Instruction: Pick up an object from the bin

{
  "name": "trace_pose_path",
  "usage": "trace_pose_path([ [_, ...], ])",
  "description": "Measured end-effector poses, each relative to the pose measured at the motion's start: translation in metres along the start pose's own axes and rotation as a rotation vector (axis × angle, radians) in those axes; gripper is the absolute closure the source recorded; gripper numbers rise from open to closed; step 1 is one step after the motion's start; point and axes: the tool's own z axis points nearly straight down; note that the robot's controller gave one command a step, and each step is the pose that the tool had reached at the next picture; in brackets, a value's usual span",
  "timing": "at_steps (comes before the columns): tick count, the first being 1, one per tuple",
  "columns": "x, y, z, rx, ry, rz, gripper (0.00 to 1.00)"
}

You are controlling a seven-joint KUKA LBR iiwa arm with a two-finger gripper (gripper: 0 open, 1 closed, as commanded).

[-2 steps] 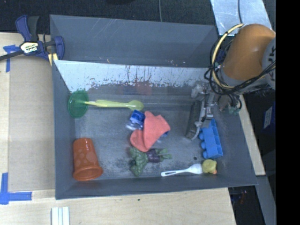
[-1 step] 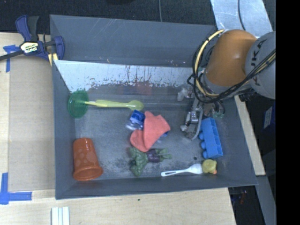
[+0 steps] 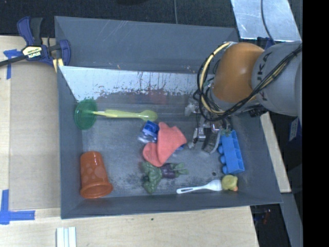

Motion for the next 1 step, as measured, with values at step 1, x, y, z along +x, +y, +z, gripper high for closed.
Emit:
trace_pose_path([
  [1,0.0081,0.0345,0.0122,0.001,-0.008,-0.085,0.0],
])
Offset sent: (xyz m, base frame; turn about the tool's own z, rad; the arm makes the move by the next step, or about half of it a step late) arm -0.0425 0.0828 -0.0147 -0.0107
